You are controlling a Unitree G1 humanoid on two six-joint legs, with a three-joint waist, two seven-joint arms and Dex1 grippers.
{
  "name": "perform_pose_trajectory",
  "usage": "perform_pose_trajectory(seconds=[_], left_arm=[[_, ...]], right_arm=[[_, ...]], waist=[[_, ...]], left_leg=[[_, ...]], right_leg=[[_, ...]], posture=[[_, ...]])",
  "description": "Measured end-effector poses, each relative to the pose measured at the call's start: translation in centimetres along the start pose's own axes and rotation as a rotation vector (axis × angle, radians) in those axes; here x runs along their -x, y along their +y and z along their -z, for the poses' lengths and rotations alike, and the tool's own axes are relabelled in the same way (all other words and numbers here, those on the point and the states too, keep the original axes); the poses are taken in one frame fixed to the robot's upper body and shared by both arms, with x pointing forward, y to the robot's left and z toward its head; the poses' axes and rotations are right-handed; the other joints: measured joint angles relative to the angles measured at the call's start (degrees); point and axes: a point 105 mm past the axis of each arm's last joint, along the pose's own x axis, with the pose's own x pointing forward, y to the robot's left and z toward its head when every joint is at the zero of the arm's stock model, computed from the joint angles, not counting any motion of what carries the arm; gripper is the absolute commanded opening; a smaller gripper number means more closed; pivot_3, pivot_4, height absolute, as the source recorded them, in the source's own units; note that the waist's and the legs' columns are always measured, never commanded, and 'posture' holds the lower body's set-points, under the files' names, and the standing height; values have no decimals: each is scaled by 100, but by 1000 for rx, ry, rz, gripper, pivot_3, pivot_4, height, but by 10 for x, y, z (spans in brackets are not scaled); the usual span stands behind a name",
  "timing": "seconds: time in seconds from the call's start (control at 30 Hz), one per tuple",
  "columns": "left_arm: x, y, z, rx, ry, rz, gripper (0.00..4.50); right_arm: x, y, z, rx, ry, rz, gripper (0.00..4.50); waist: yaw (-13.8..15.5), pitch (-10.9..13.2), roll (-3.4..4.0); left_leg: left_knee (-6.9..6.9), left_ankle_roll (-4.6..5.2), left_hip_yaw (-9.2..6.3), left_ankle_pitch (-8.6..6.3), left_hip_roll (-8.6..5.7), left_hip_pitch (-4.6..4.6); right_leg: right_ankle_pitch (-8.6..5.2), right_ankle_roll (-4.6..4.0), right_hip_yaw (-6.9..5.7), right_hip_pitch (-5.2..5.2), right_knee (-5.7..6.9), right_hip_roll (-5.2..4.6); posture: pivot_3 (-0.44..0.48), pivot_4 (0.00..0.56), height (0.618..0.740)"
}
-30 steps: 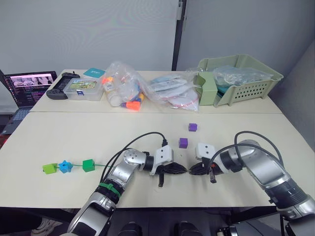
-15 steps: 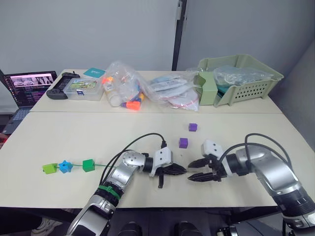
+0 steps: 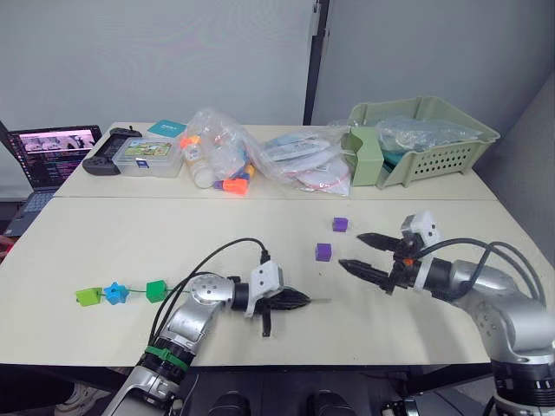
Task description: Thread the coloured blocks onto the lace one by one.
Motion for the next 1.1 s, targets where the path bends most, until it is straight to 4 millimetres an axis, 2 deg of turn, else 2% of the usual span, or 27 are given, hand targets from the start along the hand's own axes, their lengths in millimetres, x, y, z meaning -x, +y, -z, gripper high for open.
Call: perform_pose_trajectory(seconds=[0.17,0.37,0.6,1.0,1.1], left_arm=[[1,2,2,23,6,-33,0],[-2,4,-8,11,-7,-41,0],[-6,3,-10,21,-14,-66,0],[-6,6,-9,29,-6,-89,0],[-6,6,-10,30,-7,-93,0]], right_arm=[[-14,-17,18,-37,-32,168,4483],[-43,-46,4,-22,-80,343,4483],[-80,-60,11,-79,-36,422,4483],[-98,-72,31,-119,40,476,4483],[-105,-71,37,-131,59,470,3716]], waist=[[-9,0,0],[-29,-1,3],[-24,-1,3],[-55,-2,4],[-66,-2,4]], left_leg=[[-1,0,0,0,3,1],[-8,-1,3,1,2,3],[-8,-1,2,1,2,2],[-12,-1,2,1,1,0],[-13,-1,2,1,2,0]], right_leg=[[0,-1,0,-1,1,3],[1,-1,4,-4,2,3],[1,-2,4,-4,2,1],[2,-1,4,-7,2,-2],[2,-2,4,-7,2,-2]], posture=[[0,150,740],[0,150,740],[0,150,740],[0,150,740],[0,150,740]])
